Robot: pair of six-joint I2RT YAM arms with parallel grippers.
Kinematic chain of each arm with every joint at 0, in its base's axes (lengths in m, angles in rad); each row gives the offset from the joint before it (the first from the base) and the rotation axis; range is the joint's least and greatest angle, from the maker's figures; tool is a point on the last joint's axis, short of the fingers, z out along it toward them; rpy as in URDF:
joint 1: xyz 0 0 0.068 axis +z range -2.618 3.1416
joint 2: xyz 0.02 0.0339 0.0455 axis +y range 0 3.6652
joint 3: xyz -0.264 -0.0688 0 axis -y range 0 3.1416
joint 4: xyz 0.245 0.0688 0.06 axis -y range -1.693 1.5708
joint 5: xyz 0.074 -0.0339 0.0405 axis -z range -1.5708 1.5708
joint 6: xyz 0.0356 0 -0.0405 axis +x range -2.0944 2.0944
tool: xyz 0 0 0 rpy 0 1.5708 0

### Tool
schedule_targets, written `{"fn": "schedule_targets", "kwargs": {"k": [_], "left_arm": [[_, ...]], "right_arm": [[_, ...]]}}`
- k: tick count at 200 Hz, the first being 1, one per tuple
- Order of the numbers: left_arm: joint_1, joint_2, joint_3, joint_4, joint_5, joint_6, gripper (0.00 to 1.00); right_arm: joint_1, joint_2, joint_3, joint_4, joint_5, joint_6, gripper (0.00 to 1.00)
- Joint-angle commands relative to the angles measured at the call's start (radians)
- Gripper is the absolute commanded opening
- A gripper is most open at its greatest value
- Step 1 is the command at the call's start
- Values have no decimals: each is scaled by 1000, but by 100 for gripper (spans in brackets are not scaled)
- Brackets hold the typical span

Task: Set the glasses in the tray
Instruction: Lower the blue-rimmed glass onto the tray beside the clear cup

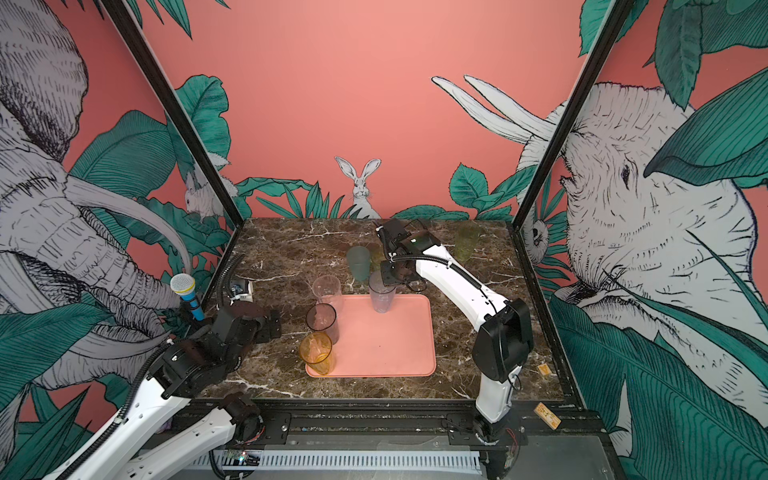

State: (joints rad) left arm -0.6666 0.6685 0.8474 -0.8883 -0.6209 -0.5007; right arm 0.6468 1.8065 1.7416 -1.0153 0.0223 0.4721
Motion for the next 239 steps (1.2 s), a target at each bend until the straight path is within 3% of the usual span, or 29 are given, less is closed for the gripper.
{"fn": "schedule_targets", "kwargs": {"k": [1, 239], "left_arm": [[5, 2, -18, 0, -5, -12, 99], [4, 16, -33, 14, -7, -3, 99]], "right_arm": [[14, 23, 14, 20, 12, 19, 0], [24, 140, 47, 69, 2, 34, 0]]}}
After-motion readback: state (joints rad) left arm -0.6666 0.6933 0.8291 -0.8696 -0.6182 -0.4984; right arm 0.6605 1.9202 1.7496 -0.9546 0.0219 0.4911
